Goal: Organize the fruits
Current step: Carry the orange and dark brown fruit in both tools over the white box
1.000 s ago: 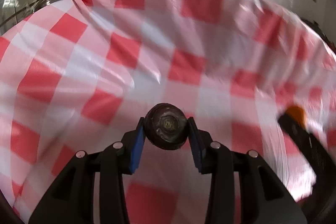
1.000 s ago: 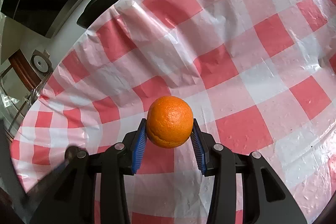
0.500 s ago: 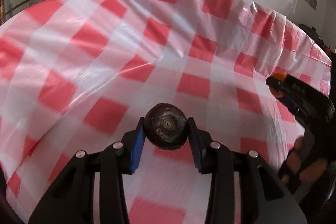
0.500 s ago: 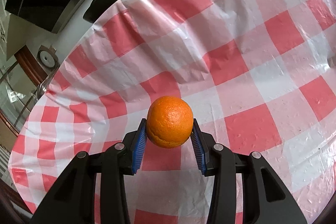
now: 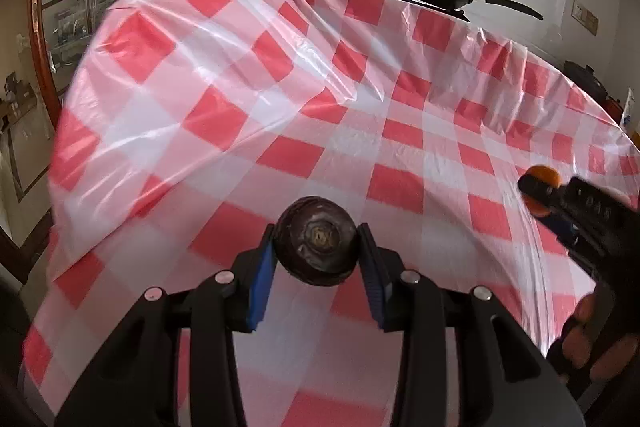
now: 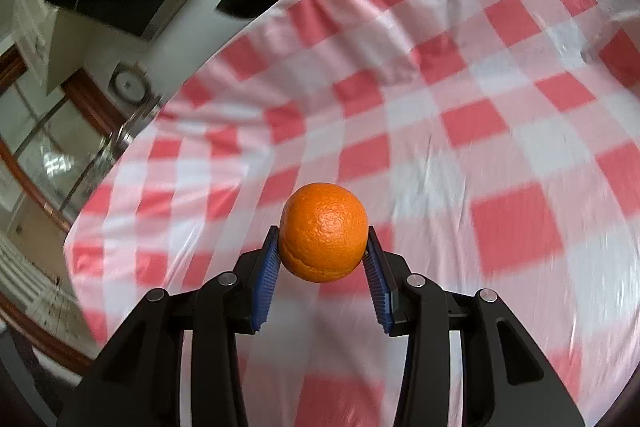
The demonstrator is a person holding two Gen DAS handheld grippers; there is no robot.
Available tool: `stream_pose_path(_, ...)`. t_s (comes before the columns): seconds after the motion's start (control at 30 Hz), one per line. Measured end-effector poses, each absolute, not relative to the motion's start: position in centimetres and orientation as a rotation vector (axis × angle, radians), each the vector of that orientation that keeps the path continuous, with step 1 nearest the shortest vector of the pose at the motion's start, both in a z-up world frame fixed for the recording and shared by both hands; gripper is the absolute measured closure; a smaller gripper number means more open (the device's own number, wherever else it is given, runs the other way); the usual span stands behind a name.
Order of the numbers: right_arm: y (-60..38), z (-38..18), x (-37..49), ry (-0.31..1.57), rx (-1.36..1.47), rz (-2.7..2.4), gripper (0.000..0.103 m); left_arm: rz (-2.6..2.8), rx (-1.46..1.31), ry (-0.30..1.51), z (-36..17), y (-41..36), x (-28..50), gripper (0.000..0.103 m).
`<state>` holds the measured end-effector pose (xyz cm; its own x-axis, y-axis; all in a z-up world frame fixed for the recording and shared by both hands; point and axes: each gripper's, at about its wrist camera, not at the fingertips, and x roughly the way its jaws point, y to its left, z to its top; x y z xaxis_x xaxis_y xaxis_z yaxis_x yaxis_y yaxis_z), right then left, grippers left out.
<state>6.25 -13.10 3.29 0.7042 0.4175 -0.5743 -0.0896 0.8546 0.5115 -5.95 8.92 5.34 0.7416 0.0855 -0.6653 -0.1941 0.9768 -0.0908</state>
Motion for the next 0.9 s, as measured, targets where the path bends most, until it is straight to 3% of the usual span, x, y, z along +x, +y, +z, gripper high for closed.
stream_pose_path(0.9,4.3,3.8,-13.2,0.787,-0.074,0.715,0.062,0.347,-0.116,0.748,3.6,19.6,-23.2,0.063)
